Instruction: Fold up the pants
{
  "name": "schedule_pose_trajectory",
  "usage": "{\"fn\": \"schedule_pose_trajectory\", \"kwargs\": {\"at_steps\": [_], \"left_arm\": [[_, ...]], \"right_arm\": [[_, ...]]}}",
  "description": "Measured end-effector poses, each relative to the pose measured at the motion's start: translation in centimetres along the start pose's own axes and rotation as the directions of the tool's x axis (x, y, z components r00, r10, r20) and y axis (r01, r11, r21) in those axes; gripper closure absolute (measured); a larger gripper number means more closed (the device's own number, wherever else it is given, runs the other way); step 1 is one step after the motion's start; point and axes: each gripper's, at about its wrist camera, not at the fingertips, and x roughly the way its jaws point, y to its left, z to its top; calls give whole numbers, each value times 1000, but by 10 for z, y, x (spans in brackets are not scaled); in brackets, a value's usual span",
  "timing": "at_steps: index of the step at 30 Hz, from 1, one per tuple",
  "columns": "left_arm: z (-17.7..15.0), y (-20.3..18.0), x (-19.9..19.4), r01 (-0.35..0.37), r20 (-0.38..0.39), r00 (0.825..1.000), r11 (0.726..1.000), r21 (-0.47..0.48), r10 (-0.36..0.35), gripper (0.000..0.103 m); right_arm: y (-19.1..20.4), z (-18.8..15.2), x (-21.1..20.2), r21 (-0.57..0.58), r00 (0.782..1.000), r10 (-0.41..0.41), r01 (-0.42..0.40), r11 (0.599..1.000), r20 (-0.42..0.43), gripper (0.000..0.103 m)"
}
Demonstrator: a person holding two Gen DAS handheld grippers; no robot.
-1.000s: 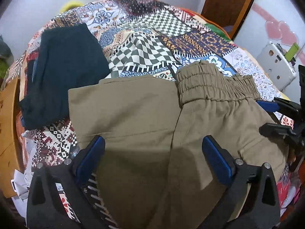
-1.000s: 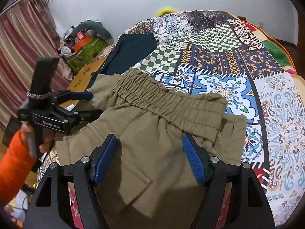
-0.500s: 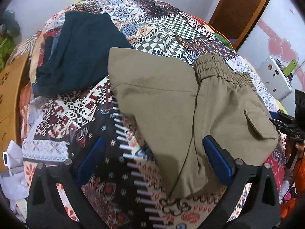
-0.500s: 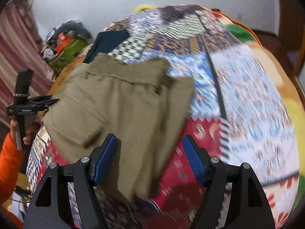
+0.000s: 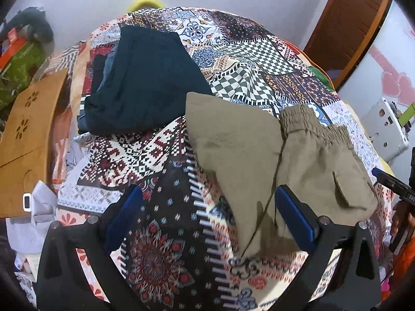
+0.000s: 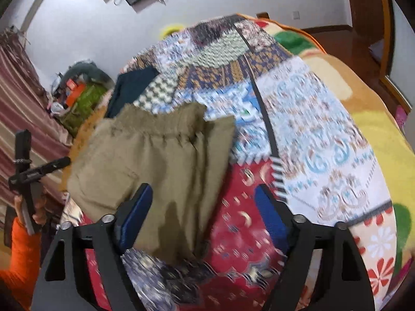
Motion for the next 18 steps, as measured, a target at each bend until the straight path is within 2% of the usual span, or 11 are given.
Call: {"fn": "schedule_pose_trajectory", "kwargs": {"at_steps": [2, 6, 8, 10, 13, 15, 18], "left_arm": [[6, -2, 12, 20, -23, 1000, 1000, -4, -20, 3], [12, -9, 42, 20, -87, 996, 1000, 0, -20, 24], [14, -13, 56, 30, -115, 993, 1000, 4, -29, 29], [17, -16, 61, 44, -108, 993, 999, 1, -43, 32], [23, -17, 63, 71, -103, 992, 997, -13, -72, 40], [25, -17, 65, 89, -96, 991, 996, -19, -90, 53], [27, -22, 61, 67, -61, 996, 998, 5, -66, 69]], "right_arm": [[6, 6, 7, -6, 1000, 2, -2, 1000, 5, 21], [8, 9, 31, 8, 999, 26, -26, 1000, -45, 21], [6, 9, 44, 24, 996, 37, -35, 999, -85, 21], [2, 7, 54, 45, 991, 63, -58, 997, -118, 20], [-4, 9, 58, 54, 989, 98, -93, 994, -114, 19], [-6, 13, 62, 57, 986, 115, -108, 992, -118, 19], [-4, 18, 67, 46, 985, 125, -120, 992, -117, 31]]}}
